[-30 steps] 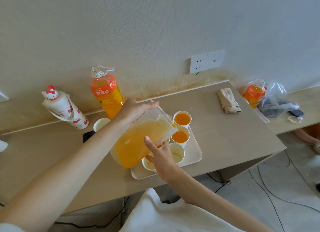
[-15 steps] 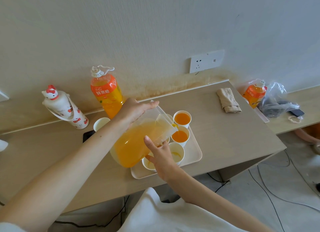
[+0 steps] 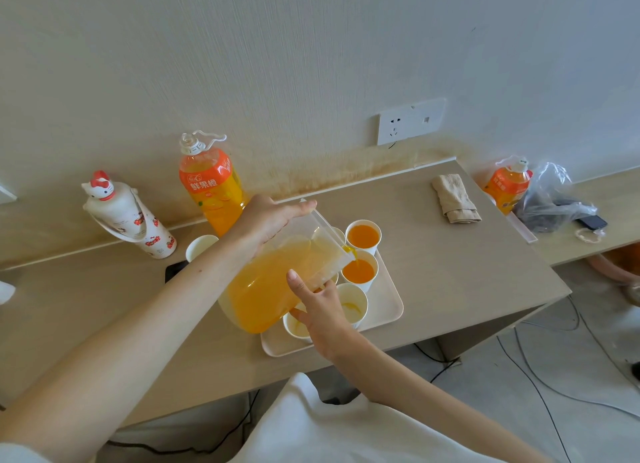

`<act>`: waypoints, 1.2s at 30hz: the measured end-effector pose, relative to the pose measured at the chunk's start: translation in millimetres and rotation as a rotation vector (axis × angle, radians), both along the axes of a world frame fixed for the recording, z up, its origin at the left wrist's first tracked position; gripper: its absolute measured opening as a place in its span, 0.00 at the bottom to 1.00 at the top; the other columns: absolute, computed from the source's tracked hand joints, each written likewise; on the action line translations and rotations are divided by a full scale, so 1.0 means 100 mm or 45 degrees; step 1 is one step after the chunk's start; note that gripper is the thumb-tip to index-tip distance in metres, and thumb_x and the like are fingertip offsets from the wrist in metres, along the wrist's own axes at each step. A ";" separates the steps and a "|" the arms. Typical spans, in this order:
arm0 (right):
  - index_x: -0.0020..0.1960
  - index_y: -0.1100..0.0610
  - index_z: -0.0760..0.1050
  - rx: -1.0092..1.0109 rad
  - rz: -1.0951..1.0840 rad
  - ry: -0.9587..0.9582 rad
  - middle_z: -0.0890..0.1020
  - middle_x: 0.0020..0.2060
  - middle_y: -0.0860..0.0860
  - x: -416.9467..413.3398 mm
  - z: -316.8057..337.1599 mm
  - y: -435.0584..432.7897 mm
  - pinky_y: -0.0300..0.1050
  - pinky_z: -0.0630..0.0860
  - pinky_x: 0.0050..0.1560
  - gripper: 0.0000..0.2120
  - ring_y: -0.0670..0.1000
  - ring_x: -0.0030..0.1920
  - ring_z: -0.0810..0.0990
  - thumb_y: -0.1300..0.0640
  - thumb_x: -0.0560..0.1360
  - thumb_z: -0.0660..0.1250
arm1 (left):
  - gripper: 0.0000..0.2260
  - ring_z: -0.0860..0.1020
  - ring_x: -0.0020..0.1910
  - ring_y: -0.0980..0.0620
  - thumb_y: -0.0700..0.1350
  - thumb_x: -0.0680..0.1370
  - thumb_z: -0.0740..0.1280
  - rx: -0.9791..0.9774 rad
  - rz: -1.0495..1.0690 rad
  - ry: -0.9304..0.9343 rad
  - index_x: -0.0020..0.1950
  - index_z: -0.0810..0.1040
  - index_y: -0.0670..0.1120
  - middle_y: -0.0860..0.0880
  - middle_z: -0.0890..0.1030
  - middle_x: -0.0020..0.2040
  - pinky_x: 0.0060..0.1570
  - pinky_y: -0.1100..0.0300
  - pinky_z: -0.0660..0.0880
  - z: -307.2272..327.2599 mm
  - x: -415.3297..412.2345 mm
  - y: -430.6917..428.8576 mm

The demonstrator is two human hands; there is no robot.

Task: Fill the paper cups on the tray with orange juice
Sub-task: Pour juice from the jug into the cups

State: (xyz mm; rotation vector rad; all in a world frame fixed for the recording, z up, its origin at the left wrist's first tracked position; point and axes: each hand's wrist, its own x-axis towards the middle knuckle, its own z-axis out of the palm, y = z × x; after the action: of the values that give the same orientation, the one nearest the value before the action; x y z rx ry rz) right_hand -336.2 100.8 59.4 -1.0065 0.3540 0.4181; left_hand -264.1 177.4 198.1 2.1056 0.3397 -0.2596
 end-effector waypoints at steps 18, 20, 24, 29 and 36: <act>0.69 0.52 0.62 -0.009 -0.006 0.000 0.77 0.61 0.48 0.01 0.00 -0.01 0.49 0.74 0.56 0.44 0.47 0.57 0.77 0.41 0.59 0.76 | 0.35 0.77 0.57 0.33 0.58 0.71 0.73 0.025 0.008 -0.010 0.61 0.73 0.29 0.35 0.81 0.53 0.54 0.42 0.75 0.01 0.00 -0.03; 0.68 0.51 0.62 -0.006 -0.005 -0.001 0.77 0.60 0.48 0.02 0.00 -0.01 0.49 0.74 0.55 0.43 0.47 0.56 0.77 0.42 0.59 0.76 | 0.35 0.80 0.49 0.35 0.58 0.71 0.73 0.020 -0.002 -0.001 0.61 0.73 0.29 0.41 0.81 0.39 0.48 0.45 0.76 0.02 0.00 -0.03; 0.69 0.51 0.62 -0.003 -0.005 0.005 0.77 0.61 0.48 0.01 -0.01 -0.01 0.49 0.74 0.56 0.43 0.48 0.58 0.77 0.42 0.59 0.76 | 0.35 0.77 0.55 0.32 0.58 0.71 0.73 0.024 -0.018 0.021 0.61 0.72 0.28 0.43 0.79 0.36 0.54 0.41 0.73 0.00 0.01 -0.03; 0.67 0.49 0.62 -0.018 0.000 -0.011 0.77 0.58 0.46 0.01 0.00 -0.02 0.48 0.74 0.54 0.40 0.46 0.54 0.77 0.43 0.61 0.75 | 0.37 0.70 0.65 0.31 0.58 0.70 0.73 0.013 -0.018 0.006 0.63 0.70 0.28 0.32 0.75 0.62 0.63 0.39 0.69 0.00 0.02 -0.04; 0.70 0.51 0.61 -0.024 -0.007 -0.003 0.77 0.62 0.48 0.00 -0.01 0.00 0.50 0.74 0.57 0.45 0.49 0.59 0.76 0.41 0.59 0.76 | 0.36 0.70 0.65 0.32 0.57 0.71 0.73 0.001 -0.017 0.008 0.63 0.70 0.29 0.33 0.73 0.63 0.62 0.40 0.69 0.01 0.02 -0.03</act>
State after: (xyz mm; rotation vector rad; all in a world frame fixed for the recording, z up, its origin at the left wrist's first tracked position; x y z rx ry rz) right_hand -335.7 100.9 58.6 -1.0245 0.3589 0.4091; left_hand -261.6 174.2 199.4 2.1085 0.3299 -0.2742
